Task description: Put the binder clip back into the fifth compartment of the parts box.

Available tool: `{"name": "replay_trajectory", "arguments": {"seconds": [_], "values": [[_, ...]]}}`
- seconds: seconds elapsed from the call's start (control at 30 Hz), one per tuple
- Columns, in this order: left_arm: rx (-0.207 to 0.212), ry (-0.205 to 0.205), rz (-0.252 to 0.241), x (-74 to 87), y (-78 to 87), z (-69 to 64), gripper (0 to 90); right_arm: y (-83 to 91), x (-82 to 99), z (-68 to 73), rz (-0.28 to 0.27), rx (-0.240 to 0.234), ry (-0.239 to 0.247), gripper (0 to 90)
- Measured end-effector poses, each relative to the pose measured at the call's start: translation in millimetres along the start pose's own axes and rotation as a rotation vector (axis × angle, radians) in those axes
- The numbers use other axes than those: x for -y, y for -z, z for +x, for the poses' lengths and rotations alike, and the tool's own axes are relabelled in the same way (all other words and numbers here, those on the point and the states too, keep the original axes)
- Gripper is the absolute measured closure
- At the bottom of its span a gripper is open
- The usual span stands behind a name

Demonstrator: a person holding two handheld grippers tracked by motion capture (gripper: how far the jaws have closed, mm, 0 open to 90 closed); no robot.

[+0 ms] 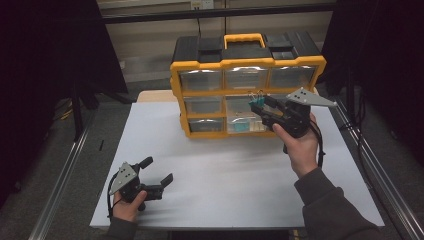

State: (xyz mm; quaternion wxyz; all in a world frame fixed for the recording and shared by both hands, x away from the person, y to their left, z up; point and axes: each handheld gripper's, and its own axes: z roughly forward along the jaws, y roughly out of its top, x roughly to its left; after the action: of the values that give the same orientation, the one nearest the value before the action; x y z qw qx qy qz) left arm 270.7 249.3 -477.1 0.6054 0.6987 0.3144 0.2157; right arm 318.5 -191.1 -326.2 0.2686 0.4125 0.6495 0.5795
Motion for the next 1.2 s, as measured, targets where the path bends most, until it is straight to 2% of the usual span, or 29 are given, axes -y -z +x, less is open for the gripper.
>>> {"name": "replay_trajectory", "arguments": {"seconds": [0.1, 0.13, 0.17, 0.2, 0.27, 0.33, 0.43, 0.53, 0.93, 1.13, 1.2], "values": [[0.007, -0.026, 0.018, -0.3, 1.2, 1.6, 1.8, -3.3, -0.4, 1.0, 0.002, 0.006, 0.005, 50.4], [0.008, -0.023, 0.017, -0.2, 1.0, 1.4, 1.8, -4.6, -0.5, 1.6, 0.002, 0.007, 0.003, 50.4], [0.015, 0.005, 0.001, 0.3, -0.4, -1.0, 1.9, -6.0, -0.7, 2.1, 0.002, 0.006, 0.006, 50.4], [0.004, -0.002, 0.002, 0.1, 0.0, 0.1, 1.8, -6.7, -0.9, 2.5, 0.003, 0.007, 0.008, 50.4], [0.020, 0.016, -0.008, 0.5, -1.0, -0.6, 1.8, -8.4, -1.2, 3.2, 0.007, 0.012, 0.013, 50.4], [0.018, 0.019, -0.011, 0.6, -1.1, -0.7, 1.8, -10.8, -1.2, 3.9, 0.010, 0.013, 0.018, 50.5], [0.000, 0.007, -0.007, 0.2, -0.3, -0.4, 1.8, -13.5, -1.0, 3.8, 0.015, 0.019, 0.017, 50.4], [0.009, 0.007, -0.009, 0.4, -0.4, 0.2, 1.8, -15.3, -0.4, 3.9, 0.019, 0.023, 0.015, 50.4], [0.004, 0.014, -0.009, 0.4, -0.3, -0.5, 1.8, -22.7, 3.0, 7.2, 0.039, 0.031, 0.027, 50.4], [0.002, 0.003, -0.005, 0.5, 0.2, 0.0, 1.8, -25.4, 4.1, 7.8, 0.047, 0.032, 0.031, 50.4], [0.004, 0.013, -0.009, 0.6, 0.3, -0.5, 1.8, -26.4, 4.8, 7.4, 0.051, 0.036, 0.032, 50.4]]}}
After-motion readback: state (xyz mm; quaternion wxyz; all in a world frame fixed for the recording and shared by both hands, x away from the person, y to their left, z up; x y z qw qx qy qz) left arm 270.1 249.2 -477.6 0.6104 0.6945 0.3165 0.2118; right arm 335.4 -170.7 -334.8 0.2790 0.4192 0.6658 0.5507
